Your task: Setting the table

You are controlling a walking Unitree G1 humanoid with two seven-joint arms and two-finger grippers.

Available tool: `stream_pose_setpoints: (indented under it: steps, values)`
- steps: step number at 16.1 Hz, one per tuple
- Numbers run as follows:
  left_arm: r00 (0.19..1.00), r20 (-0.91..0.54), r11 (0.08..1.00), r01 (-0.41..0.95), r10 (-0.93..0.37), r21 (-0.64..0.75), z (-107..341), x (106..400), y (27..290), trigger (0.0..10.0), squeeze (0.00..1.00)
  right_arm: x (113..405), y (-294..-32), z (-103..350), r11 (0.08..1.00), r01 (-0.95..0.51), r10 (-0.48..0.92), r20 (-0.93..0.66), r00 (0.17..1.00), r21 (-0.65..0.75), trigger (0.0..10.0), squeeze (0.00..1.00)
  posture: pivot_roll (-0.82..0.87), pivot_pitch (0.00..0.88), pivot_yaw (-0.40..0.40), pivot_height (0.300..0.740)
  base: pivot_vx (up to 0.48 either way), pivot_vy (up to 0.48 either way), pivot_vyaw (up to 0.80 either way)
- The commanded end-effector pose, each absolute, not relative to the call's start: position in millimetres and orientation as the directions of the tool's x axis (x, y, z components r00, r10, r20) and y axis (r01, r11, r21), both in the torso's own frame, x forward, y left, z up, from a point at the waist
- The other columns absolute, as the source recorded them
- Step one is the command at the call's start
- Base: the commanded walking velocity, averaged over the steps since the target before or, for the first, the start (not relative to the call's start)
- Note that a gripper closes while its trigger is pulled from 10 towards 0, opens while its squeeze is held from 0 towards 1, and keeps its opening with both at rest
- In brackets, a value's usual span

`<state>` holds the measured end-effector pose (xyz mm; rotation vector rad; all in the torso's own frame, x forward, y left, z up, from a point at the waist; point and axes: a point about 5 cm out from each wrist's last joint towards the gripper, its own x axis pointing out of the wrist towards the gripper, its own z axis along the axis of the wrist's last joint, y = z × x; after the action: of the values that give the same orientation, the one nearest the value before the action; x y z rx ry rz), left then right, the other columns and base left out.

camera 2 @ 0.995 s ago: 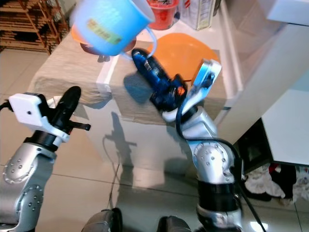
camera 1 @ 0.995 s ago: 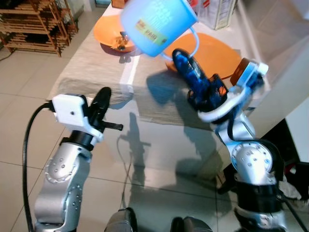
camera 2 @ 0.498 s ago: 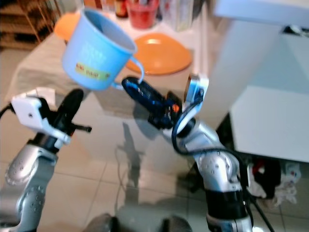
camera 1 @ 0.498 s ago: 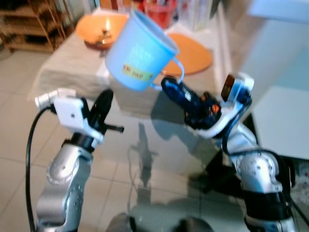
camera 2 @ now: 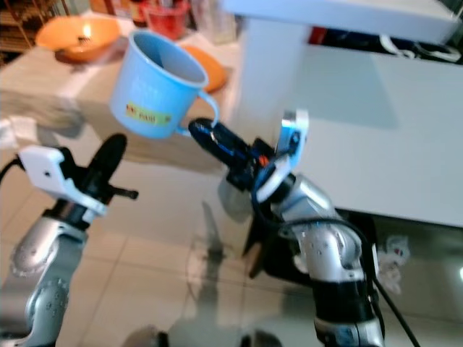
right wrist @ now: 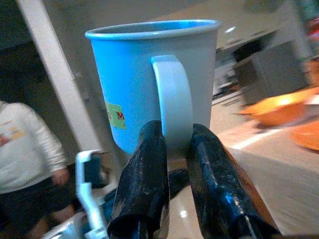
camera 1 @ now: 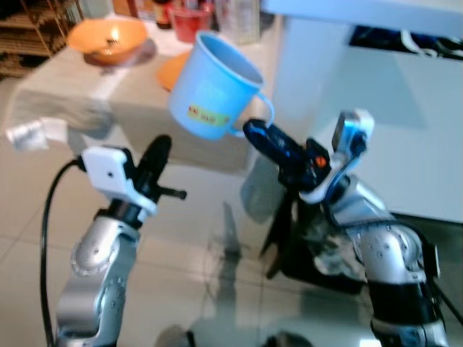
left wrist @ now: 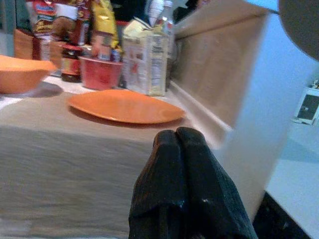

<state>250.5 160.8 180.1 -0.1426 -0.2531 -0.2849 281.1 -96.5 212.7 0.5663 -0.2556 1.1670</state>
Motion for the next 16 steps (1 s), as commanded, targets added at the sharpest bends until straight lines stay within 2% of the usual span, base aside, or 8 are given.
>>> stream_pose_setpoints:
  steps: [1,2,3,4,5,12,16]
  values:
    - [0.921,0.268,0.941,0.322,-0.284,-0.107,179.7,250.2,154.0,10.0,0.00,285.4,-103.3,209.8,0.336,-0.897,0.777,0.454,0.436,0.286,10.0,0.00,-0.05,0.111,0.015,0.740,0.000,-0.465,0.00]
    - [0.920,0.267,0.941,0.323,-0.286,-0.106,179.3,250.2,153.7,10.0,0.00,288.3,-103.8,208.4,0.360,-0.887,0.769,0.445,0.458,0.290,10.0,0.00,-0.05,0.112,0.015,0.740,0.000,-0.465,0.00]
    - [0.921,0.262,0.940,0.324,-0.288,-0.105,177.4,250.5,153.3,10.0,0.00,297.1,-106.9,203.6,0.444,-0.847,0.741,0.412,0.530,0.292,10.0,0.00,-0.05,0.113,0.017,0.740,0.000,-0.465,0.00]
    - [0.921,0.261,0.940,0.324,-0.289,-0.105,177.0,250.5,153.3,10.0,0.00,299.0,-107.9,202.7,0.461,-0.836,0.731,0.408,0.547,0.296,10.0,0.00,-0.05,0.113,0.017,0.740,0.000,-0.465,0.00]
    - [0.922,0.258,0.940,0.325,-0.290,-0.106,175.9,250.4,153.2,10.0,0.00,306.3,-112.4,198.5,0.532,-0.791,0.692,0.384,0.612,0.302,10.0,0.00,-0.05,0.114,0.018,0.740,0.000,-0.461,0.00]
    - [0.921,0.247,0.938,0.332,-0.300,-0.101,172.6,250.0,150.6,10.0,0.00,324.1,-126.9,186.7,0.712,-0.637,0.561,0.306,0.770,0.297,10.0,0.00,-0.05,0.114,0.018,0.740,0.000,-0.461,0.00]
    - [0.926,0.233,0.940,0.326,-0.295,-0.104,166.2,252.0,149.8,10.0,0.00,325.9,-113.7,159.9,0.795,-0.554,0.523,0.185,0.832,0.246,10.0,0.00,-0.06,0.105,0.011,0.740,0.000,-0.460,0.00]
